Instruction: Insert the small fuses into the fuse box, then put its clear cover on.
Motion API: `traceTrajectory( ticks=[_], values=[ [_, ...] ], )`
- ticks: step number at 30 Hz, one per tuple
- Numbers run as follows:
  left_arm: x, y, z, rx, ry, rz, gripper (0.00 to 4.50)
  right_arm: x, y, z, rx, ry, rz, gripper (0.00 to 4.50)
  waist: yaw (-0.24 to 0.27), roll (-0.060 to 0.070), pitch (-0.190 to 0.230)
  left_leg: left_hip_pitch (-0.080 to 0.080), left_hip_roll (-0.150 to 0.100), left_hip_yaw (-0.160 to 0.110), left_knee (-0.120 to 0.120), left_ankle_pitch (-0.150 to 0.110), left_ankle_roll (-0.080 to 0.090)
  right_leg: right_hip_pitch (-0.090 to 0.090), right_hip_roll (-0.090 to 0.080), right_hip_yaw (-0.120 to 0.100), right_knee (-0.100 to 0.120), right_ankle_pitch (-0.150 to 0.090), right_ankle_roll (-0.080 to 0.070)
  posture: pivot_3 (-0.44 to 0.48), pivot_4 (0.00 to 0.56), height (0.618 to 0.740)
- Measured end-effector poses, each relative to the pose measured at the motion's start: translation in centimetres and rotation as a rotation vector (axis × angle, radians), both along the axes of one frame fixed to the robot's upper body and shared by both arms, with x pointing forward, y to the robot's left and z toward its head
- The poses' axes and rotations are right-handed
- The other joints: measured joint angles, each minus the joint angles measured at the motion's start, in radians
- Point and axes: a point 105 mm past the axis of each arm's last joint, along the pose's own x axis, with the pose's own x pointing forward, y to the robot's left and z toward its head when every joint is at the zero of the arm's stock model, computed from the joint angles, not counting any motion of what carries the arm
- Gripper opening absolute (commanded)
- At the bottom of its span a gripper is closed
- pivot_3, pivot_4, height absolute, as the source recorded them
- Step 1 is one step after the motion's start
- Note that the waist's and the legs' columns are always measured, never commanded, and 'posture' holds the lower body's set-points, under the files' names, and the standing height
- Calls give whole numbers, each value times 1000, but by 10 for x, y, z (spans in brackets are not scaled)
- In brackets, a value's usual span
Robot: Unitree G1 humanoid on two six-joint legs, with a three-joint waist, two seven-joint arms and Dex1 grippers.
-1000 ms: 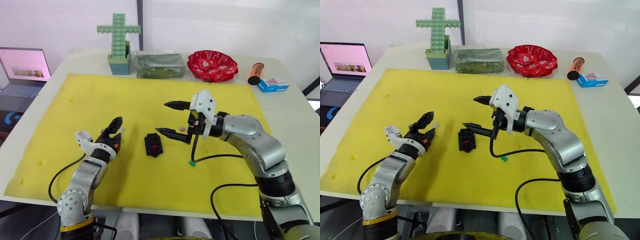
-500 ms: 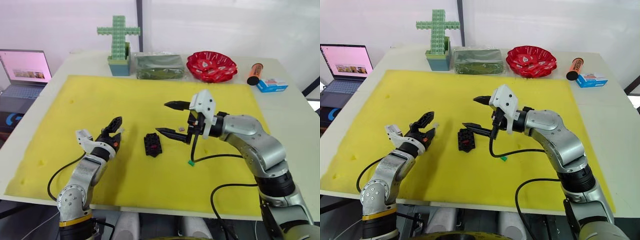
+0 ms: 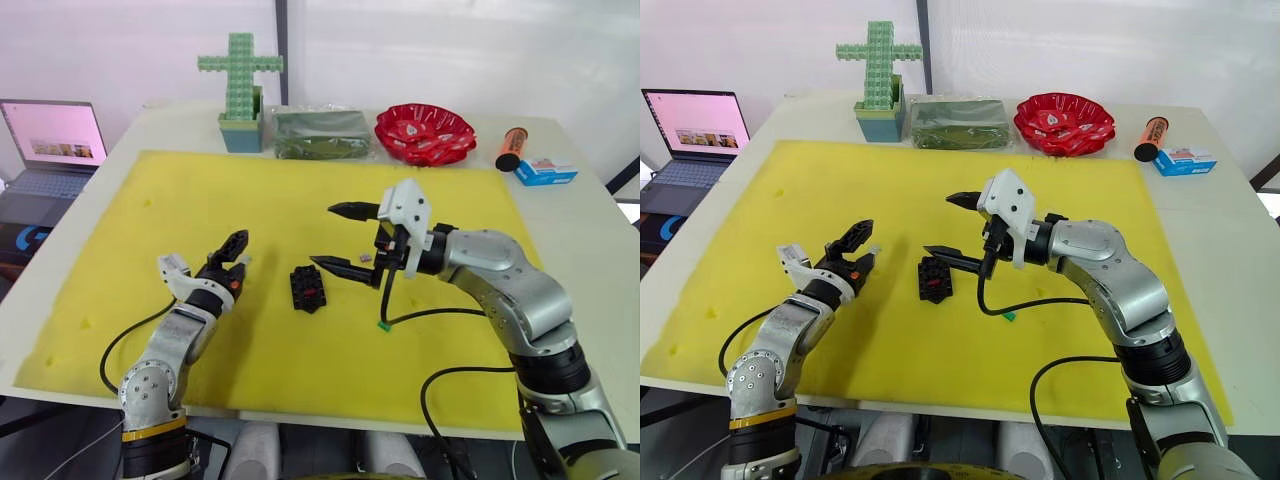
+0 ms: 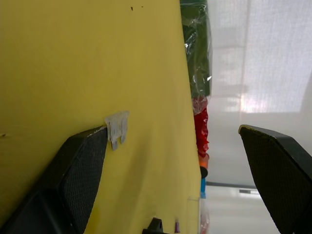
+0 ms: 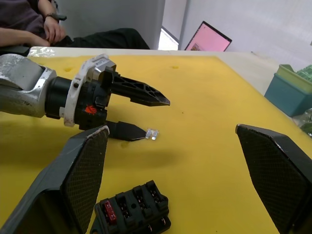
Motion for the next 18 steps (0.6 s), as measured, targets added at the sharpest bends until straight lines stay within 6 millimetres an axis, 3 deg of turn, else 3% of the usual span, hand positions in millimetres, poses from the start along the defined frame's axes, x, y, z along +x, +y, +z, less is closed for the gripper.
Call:
traceTrajectory(
  ticks=[3,5,18],
  values=[
    [0,-1,-2,4,17,6,3916,0,0,0,0,0,0,4500,0,0,0,0,0,0,-1,0,0,0,-1,0,-2,0,0,0,150,740],
    [-1,0,-6,11,41,14,3224,0,0,0,0,0,-1,4500,-1,0,0,-1,0,0,-1,0,0,1,-1,0,-3,0,0,0,150,740],
    [-11,1,-12,24,85,40,3224,0,0,0,0,-2,-1,4500,-4,1,0,-8,-2,2,-3,-1,2,-3,1,0,-5,0,0,0,150,740]
  ],
)
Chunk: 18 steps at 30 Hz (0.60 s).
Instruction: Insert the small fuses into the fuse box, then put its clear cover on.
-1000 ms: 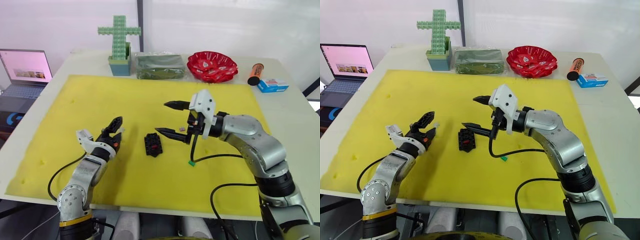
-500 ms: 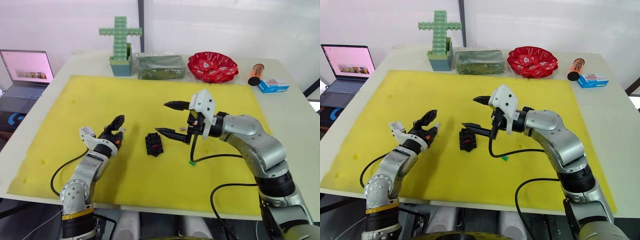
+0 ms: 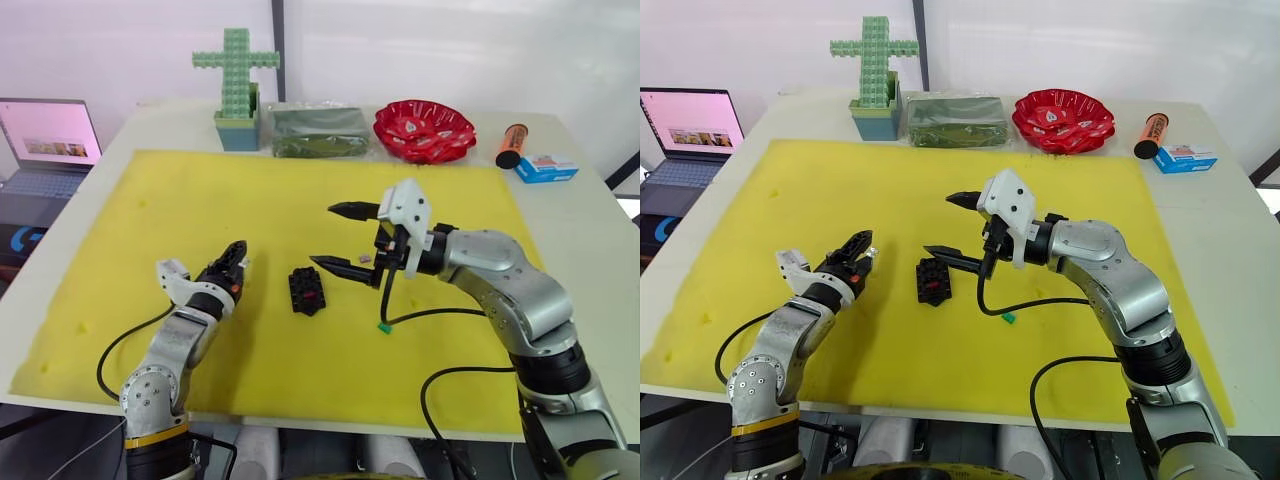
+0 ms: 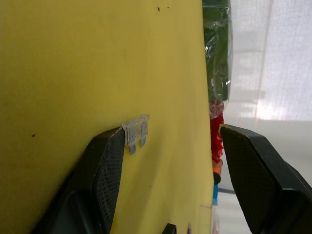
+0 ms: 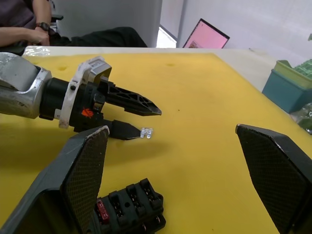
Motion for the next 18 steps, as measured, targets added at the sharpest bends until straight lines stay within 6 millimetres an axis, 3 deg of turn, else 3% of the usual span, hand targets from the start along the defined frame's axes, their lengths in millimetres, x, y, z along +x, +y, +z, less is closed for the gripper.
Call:
traceTrajectory(
  ticks=[3,9,11,18],
  values=[
    [-1,1,-3,13,10,6,2651,0,0,0,0,0,0,4500,0,0,0,0,-1,0,-1,0,0,0,0,0,0,0,0,0,150,740],
    [-1,5,-13,32,45,28,511,0,0,-1,0,4,0,4500,-3,4,-2,1,0,0,-3,0,0,-1,1,0,0,0,0,0,150,740],
    [-1,6,-13,36,47,32,17,0,0,-1,0,4,0,4500,-7,6,-4,1,0,1,-3,0,0,-1,1,0,0,0,0,0,150,740],
    [-3,13,-18,43,62,57,17,0,0,-2,-2,8,0,4500,-25,10,-6,6,0,2,-5,0,0,2,3,2,0,0,0,0,150,740]
  ],
)
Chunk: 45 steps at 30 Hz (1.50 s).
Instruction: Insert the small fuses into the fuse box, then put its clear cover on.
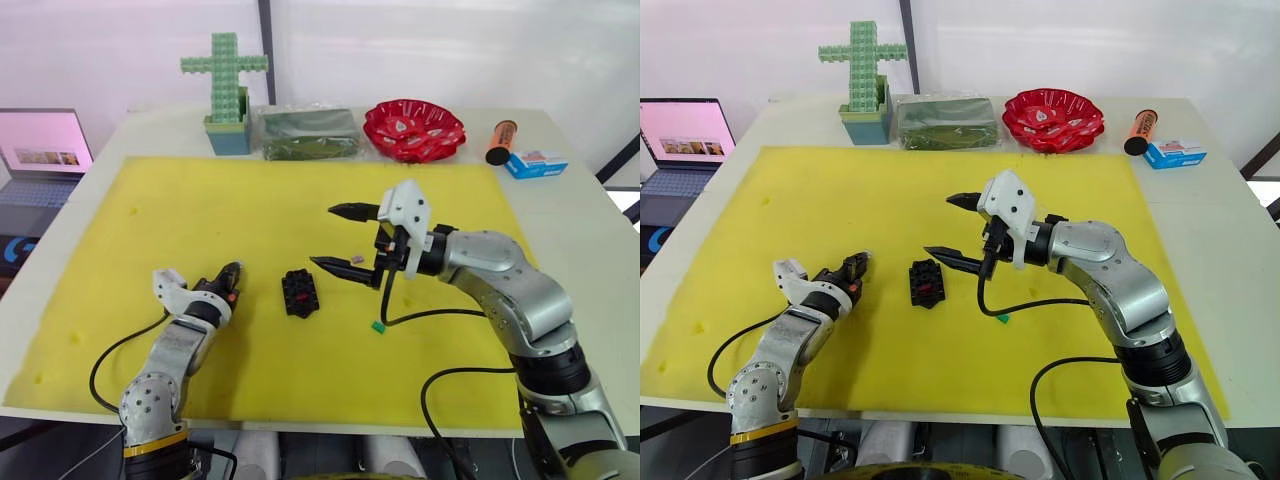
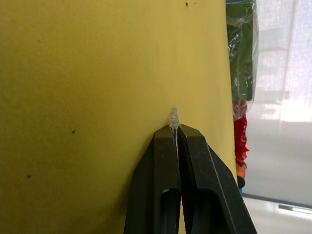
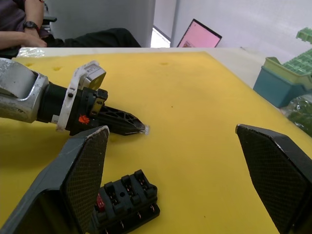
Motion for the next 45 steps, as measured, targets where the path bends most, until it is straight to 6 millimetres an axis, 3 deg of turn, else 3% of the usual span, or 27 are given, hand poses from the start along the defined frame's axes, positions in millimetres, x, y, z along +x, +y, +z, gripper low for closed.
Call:
traceTrajectory(
  ticks=[4,9,12,15,20,24,25,29,32,34,45],
  values=[
    [-2,4,2,14,-21,-7,17,0,0,0,0,2,0,4500,-2,-1,0,6,0,-1,-5,0,0,1,4,4,0,0,0,0,150,740],
    [-7,7,22,136,-141,-155,17,2,-2,0,0,17,-6,4500,0,-9,5,4,4,-6,-8,1,-1,-4,13,4,1,0,0,0,150,740],
    [-8,9,54,364,-287,-337,17,6,-7,4,11,45,-14,4500,2,-12,10,2,7,-8,-10,3,-5,-7,15,2,3,0,-1,0,150,740],
    [-17,-6,84,615,-462,-630,17,6,-11,12,5,76,15,4500,3,-10,12,0,5,-7,-11,4,-7,-13,12,3,2,0,-1,0,150,740],
    [-31,-25,108,940,-714,-1057,17,2,-12,19,-78,97,111,4500,2,-10,12,-13,1,-3,-9,4,-8,-21,8,7,-1,3,-6,0,150,740],
    [-32,-34,114,1092,-897,-1242,0,5,-13,17,-155,82,141,3237,5,-11,12,-13,1,-1,-10,4,-7,-21,9,6,-1,3,-5,0,150,740],
    [-30,-36,116,1133,-938,-1269,0,6,-11,17,-168,78,142,2869,5,-12,12,-14,2,-1,-10,4,-7,-22,11,6,0,3,-5,0,150,740],
    [-18,-41,123,1237,-1056,-1290,0,11,-1,19,-197,40,118,2869,5,-12,12,-14,4,-3,-9,4,-7,-23,14,6,2,3,-3,0,150,740],
    [-13,-40,118,1261,-1057,-1305,0,12,-1,15,-214,37,106,2009,1,-12,12,-14,4,-2,-9,4,-6,-23,14,6,4,5,1,0,150,740],
    [-12,-41,115,1282,-1060,-1319,0,11,1,14,-226,24,107,2009,2,-12,12,-14,4,-2,-8,4,-6,-23,14,6,5,7,8,0,150,740],
    [-3,-53,122,1388,-1139,-1286,0,0,23,5,-227,3,147,2009,3,-12,12,-13,4,-4,-4,4,-6,-22,14,6,10,8,11,0,150,740]
  ],
)
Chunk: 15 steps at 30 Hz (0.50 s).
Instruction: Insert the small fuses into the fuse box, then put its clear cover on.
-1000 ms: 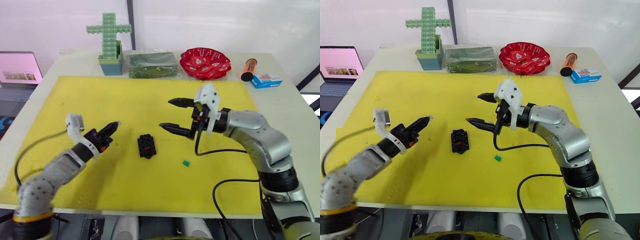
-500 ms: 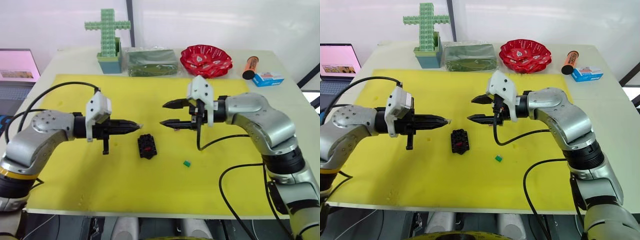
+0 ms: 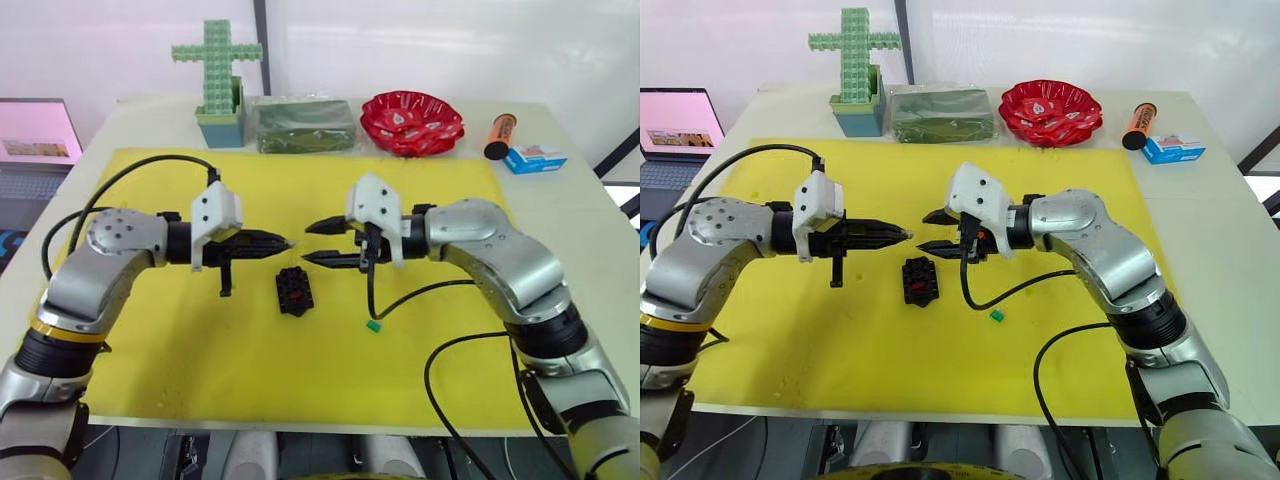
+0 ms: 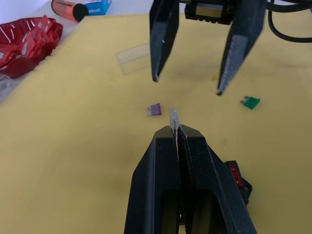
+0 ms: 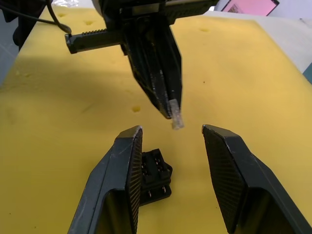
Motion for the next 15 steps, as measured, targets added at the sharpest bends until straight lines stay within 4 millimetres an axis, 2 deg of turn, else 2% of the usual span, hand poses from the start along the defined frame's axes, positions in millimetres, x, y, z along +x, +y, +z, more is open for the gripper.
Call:
traceTrajectory(
  ticks=[15],
  values=[
    [-4,-6,-1,22,-46,-57,0,2,3,-3,-15,-16,-10,2009,0,0,0,1,0,-2,6,0,0,1,1,0,8,-1,1,0,150,740]
  ],
)
